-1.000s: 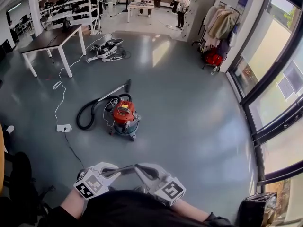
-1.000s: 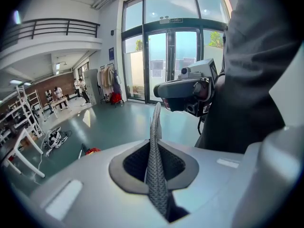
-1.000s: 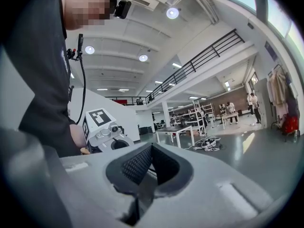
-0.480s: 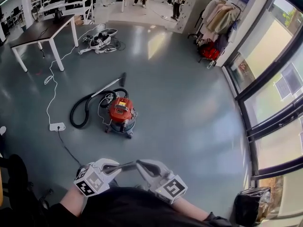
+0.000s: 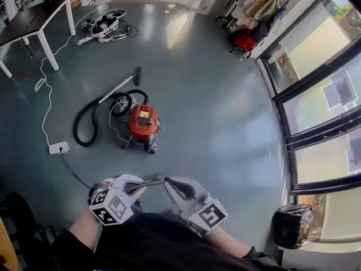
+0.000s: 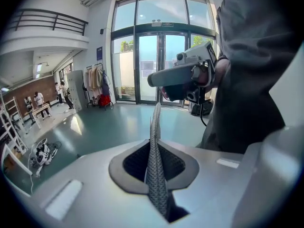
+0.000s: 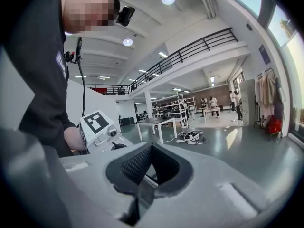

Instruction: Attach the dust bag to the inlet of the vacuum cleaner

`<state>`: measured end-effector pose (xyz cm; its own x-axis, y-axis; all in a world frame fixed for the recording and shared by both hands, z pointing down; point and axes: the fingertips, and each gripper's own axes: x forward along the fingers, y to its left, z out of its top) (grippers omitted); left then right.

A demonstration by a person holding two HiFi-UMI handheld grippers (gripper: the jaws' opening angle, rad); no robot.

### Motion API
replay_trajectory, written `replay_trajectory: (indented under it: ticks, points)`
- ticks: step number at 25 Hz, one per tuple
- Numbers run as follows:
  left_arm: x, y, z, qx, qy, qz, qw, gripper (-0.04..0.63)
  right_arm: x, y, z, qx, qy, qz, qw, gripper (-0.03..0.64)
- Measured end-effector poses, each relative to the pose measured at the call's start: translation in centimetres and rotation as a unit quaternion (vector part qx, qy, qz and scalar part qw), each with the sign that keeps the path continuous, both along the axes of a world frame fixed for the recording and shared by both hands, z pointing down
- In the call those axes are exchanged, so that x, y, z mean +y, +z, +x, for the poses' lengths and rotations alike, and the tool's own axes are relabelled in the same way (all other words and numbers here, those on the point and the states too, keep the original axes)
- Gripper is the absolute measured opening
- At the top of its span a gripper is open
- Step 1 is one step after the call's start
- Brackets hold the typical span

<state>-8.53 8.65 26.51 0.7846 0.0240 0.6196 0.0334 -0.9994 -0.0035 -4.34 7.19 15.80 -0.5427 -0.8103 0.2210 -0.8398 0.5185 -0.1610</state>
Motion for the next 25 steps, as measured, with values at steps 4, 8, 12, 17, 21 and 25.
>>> replay_trajectory:
  ticks: [4,8,12,17,21,25]
  points:
    - [-1.8,1.5,-1.1,-0.008,0.030,-0.003,0.9995,0.041,-3.3,0.0,-0.9,0.014,0.012,-0.001,1.000,-0.008]
    - [-2.7,2.6,-1.3,-0.012,0.040,-0.017,0.9990,0.041,-5.5,0.1,-1.5,0.012,0.007,0.000,1.000,-0.008]
    - [-3.2,3.5,-0.5,-0.022,0.035,-0.024,0.9989,0.041,-6.5,1.2,-0.6,0.011,-0.005,-0.009,1.000,-0.008]
    - [-3.9,4.7,1.4,-0.028,0.017,-0.034,0.9989,0.041,-7.8,2.2,2.3,0.001,-0.021,-0.012,1.000,-0.008]
    - [-4.5,5.5,3.3,-0.034,-0.022,-0.039,0.9984,0.041,-8.3,2.9,5.2,-0.002,-0.047,-0.012,0.999,-0.008]
    - [-4.9,6.0,5.4,-0.033,-0.059,-0.045,0.9967,0.041,-8.8,4.4,8.2,-0.018,-0.061,-0.023,0.998,-0.008]
